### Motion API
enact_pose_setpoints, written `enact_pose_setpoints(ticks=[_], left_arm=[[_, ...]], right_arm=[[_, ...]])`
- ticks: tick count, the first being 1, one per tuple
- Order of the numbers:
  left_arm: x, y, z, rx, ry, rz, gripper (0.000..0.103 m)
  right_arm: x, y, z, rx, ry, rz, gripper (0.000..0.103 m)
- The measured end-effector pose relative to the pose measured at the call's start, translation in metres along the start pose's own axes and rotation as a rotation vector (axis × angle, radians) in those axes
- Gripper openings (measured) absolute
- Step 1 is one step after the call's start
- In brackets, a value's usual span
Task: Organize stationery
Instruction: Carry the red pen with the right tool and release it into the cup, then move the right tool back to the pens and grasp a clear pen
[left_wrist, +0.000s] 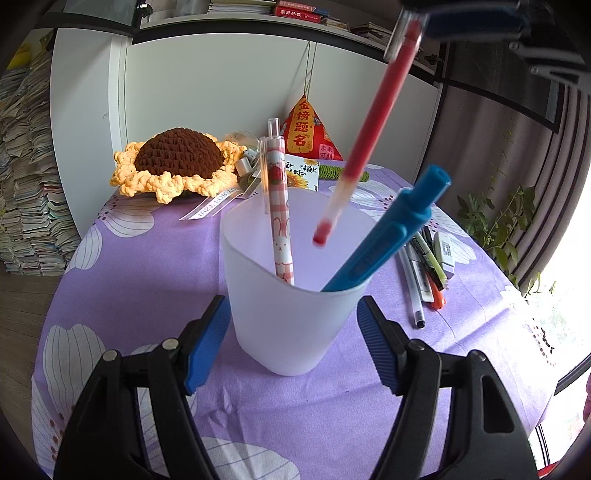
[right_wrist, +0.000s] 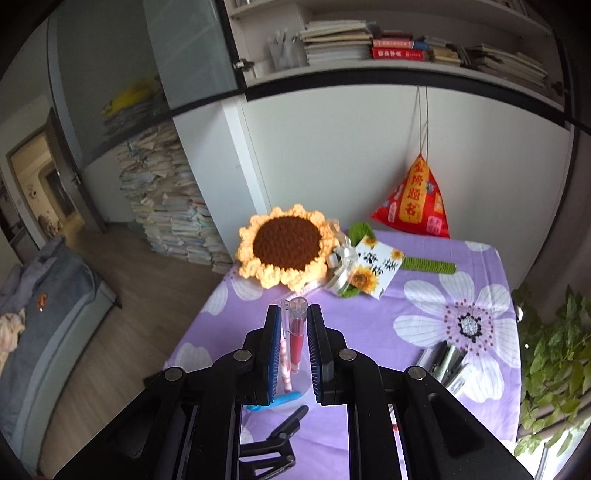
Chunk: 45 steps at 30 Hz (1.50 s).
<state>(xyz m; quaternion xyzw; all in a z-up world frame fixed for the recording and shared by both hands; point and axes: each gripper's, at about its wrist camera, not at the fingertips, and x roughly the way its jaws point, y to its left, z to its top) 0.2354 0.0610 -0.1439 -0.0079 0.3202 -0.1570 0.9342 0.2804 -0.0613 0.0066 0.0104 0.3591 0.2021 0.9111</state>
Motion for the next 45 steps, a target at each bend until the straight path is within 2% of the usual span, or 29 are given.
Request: enact_pose_setpoints(ticks=[7,17,21,24,28,31,34,39,45], left_arm=[[0.0,0.0,0.0,0.0,0.0,0.0,0.07],[0.0,0.0,0.0,0.0,0.0,-0.001,0.07],[0.0,0.0,0.0,0.0,0.0,-0.001,0.07],[0.0,0.0,0.0,0.0,0.0,-0.001,0.07],[0.0,0.0,0.0,0.0,0.0,-0.002,0.07],[0.0,0.0,0.0,-0.001,0.0,-0.002,0.07],[0.0,0.0,0.0,-0.001,0.0,-0.002,0.07],[0.0,0.0,0.0,0.0,0.0,-0.002,0.07],[0.0,0.0,0.0,-0.001,0.001,-0.002,0.07]], right_arm=[[0.036,-0.004,-0.016,0.004,0.108,-0.002,0.015],[0.05,-0.013,-0.019,0.035,0.134,0.016,0.015],[0.039,-0.03,-0.014,0.084,0.092,-0.014,0.038],[0.034,-0.056,-0.013,0.158,0.077,-0.063,0.04],[0.056,-0.094,-0.024,0.239,0.174,-0.168,0.04],[0.081,-0.122,-0.037,0.311,0.27,-0.191,0.04],[0.099,-0.141,-0.048,0.354,0.32,-0.21,0.04],[0.118,-0.158,-0.053,0.389,0.354,-0.225,0.04],[0.127,-0.155,-0.05,0.386,0.358,-0.215,0.04]])
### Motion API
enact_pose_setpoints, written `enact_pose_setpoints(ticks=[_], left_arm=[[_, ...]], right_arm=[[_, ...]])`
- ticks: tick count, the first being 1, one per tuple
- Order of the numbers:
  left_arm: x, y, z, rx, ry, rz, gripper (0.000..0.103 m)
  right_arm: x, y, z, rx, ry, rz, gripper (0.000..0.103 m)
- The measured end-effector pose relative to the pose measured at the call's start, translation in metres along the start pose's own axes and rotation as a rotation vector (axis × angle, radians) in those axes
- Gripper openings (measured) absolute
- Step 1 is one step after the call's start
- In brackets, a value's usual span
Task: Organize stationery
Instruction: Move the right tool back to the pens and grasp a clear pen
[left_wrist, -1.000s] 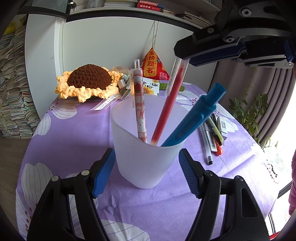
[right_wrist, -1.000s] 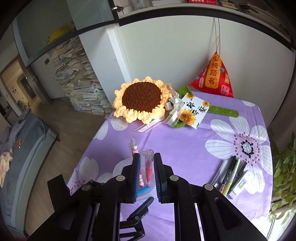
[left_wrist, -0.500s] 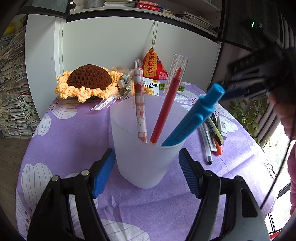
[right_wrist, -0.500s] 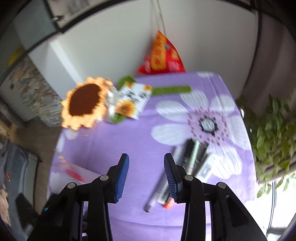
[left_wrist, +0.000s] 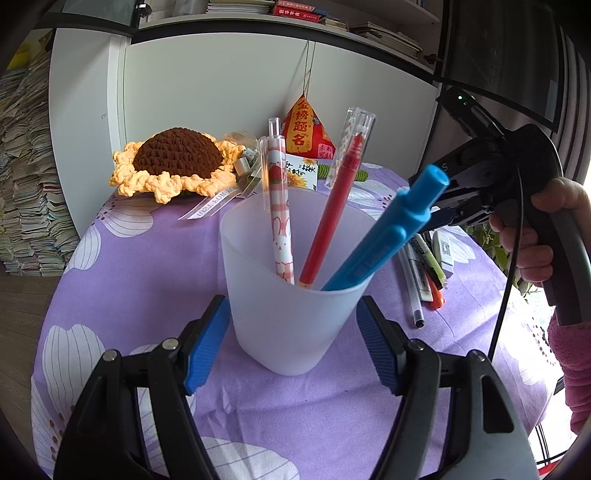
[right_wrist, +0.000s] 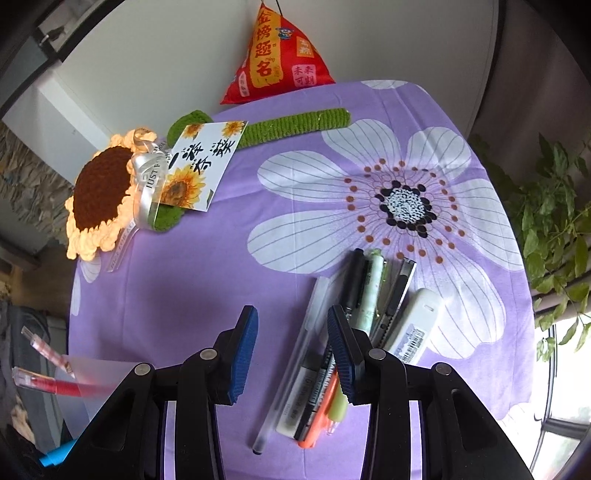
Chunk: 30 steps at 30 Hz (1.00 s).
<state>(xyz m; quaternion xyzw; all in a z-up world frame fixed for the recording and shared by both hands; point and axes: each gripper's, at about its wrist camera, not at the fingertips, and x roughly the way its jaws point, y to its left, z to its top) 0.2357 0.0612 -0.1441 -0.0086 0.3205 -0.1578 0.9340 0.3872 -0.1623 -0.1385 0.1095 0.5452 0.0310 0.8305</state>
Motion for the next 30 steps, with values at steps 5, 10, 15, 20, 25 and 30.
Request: enact_pose_setpoints(ticks=[5,10,15,20,25,30], left_arm=[[0.0,0.0,0.0,0.0,0.0,0.0,0.07],[0.0,0.0,0.0,0.0,0.0,0.0,0.07],[0.0,0.0,0.0,0.0,0.0,-0.001,0.069],[0.0,-0.001,0.0,0.0,0.0,-0.001,0.069],[0.0,-0.002,-0.001,0.0,0.001,-0.001,0.069],[0.0,-0.001,-0.001,0.0,0.001,-0.001,0.069]], right_arm=[[0.006,0.008,0.001,-0.023,0.011,-0.016,0.04],[0.014,0.004,0.005,0.007,0.023,-0.043,0.04],[0.025,0.001,0.009,0.02,0.041,-0.057,0.038],[0.033,0.007,0.011,-0.003,0.044,-0.095,0.022],[0.033,0.011,0.008,-0.025,0.043,-0.069,0.012],[-0.001,0.021,-0.005,-0.065,-0.042,-0.014,0.011]])
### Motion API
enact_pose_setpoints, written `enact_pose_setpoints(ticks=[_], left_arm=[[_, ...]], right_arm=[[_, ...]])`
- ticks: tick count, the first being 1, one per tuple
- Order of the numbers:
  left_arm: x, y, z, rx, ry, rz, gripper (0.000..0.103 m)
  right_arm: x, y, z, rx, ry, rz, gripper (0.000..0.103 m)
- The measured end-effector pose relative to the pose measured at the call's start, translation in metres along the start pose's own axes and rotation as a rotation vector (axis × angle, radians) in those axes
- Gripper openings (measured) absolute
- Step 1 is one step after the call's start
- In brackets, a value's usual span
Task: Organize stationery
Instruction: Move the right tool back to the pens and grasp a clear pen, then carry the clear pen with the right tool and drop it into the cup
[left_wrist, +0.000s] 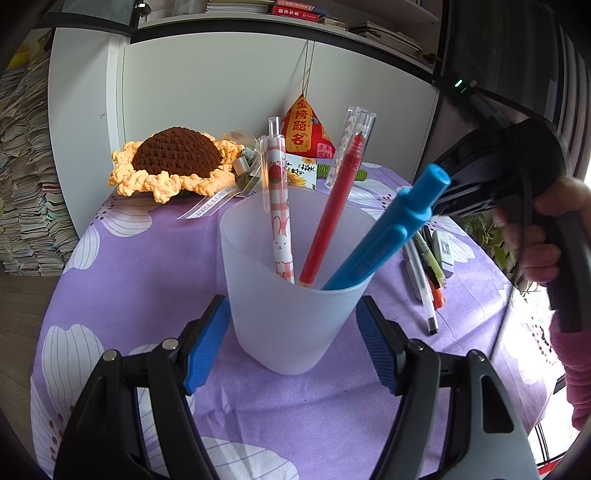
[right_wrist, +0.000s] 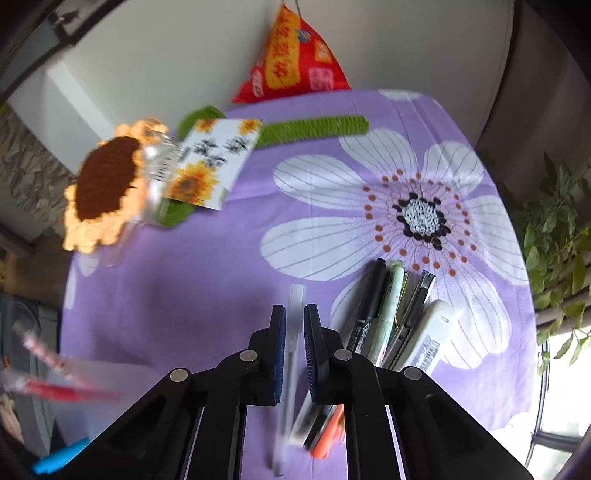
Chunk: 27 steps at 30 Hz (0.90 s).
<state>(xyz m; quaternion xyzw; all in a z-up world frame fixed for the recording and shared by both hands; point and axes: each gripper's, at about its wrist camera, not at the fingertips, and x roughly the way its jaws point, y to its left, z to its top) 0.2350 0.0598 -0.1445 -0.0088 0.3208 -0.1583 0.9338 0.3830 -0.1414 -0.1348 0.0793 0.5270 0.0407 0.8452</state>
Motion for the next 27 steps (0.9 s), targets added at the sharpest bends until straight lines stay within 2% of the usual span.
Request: enact_pose_setpoints(ticks=[7,11,18,27], left_arm=[[0.0,0.0,0.0,0.0,0.0,0.0,0.069],[0.0,0.001,0.0,0.0,0.0,0.0,0.069],[0.0,0.001,0.0,0.0,0.0,-0.001,0.069],[0.0,0.001,0.0,0.0,0.0,-0.001,0.069]], right_arm=[[-0.077,0.029,-0.02,-0.114,-0.191,0.068,0.01],[-0.113,0.044,-0.028,-0.168,-0.267,0.107,0.01],[-0.171,0.07,-0.041,-0.242,-0.431,0.12,0.01],[-0.21,0.103,-0.056,-0.349,-0.513,0.184,0.01]])
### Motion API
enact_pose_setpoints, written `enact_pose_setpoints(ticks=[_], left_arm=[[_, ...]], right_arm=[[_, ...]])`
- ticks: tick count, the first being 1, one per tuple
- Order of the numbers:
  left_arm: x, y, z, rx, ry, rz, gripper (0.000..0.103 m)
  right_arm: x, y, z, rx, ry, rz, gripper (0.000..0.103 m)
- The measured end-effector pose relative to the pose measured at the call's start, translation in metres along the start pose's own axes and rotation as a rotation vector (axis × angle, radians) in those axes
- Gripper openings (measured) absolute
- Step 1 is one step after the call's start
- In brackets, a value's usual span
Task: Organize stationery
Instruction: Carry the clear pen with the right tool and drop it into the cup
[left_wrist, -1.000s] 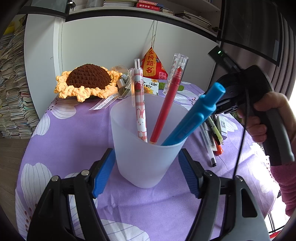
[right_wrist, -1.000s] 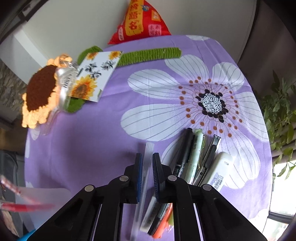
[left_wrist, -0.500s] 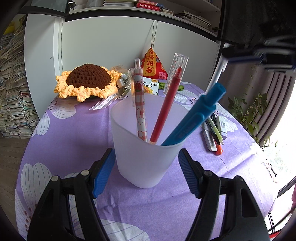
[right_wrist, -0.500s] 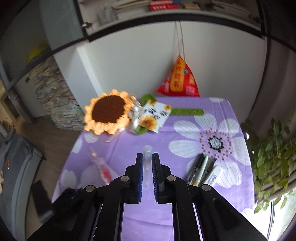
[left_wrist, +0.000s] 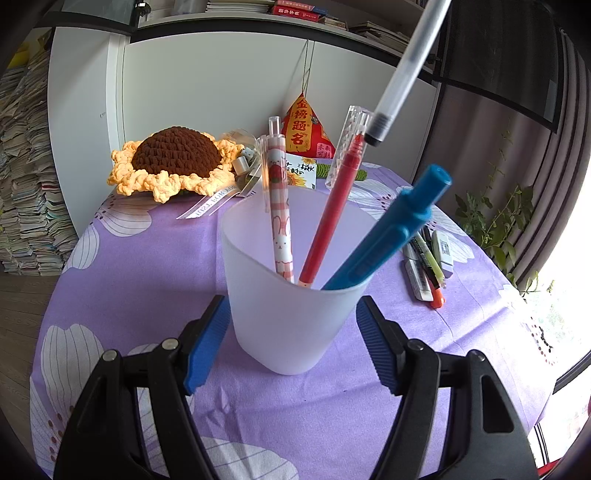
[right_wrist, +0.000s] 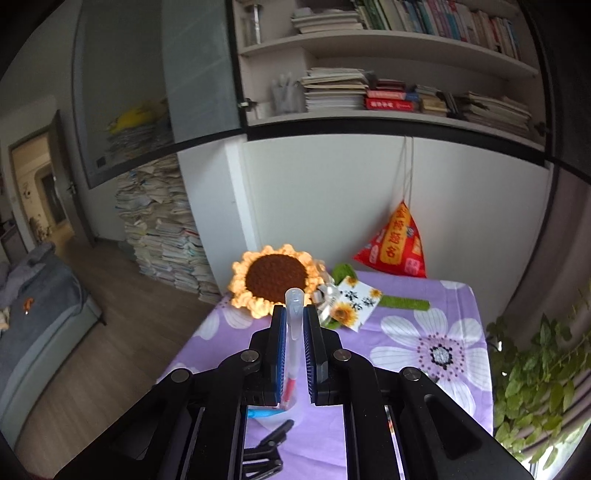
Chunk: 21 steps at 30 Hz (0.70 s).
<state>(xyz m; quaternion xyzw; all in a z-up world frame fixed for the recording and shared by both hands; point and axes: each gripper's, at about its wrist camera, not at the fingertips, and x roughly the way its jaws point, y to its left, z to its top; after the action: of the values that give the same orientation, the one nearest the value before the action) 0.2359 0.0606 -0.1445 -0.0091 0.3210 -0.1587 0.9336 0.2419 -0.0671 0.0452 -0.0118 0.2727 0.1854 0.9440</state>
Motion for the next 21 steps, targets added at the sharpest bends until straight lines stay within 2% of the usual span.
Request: enact_pose_setpoints(ticks=[4,12,21], left_arm=[[0.0,0.0,0.0,0.0,0.0,0.0,0.069],[0.0,0.0,0.0,0.0,0.0,-0.001,0.069],[0.0,0.0,0.0,0.0,0.0,-0.001,0.069]], right_arm=[[0.01,0.006,-0.007,-0.015,0.035,0.014,0.01],[0.047,-0.001,-0.03,0.006,0.169,0.022,0.01],[0.066,-0.008,-0.042,0.037,0.242,0.031,0.01]])
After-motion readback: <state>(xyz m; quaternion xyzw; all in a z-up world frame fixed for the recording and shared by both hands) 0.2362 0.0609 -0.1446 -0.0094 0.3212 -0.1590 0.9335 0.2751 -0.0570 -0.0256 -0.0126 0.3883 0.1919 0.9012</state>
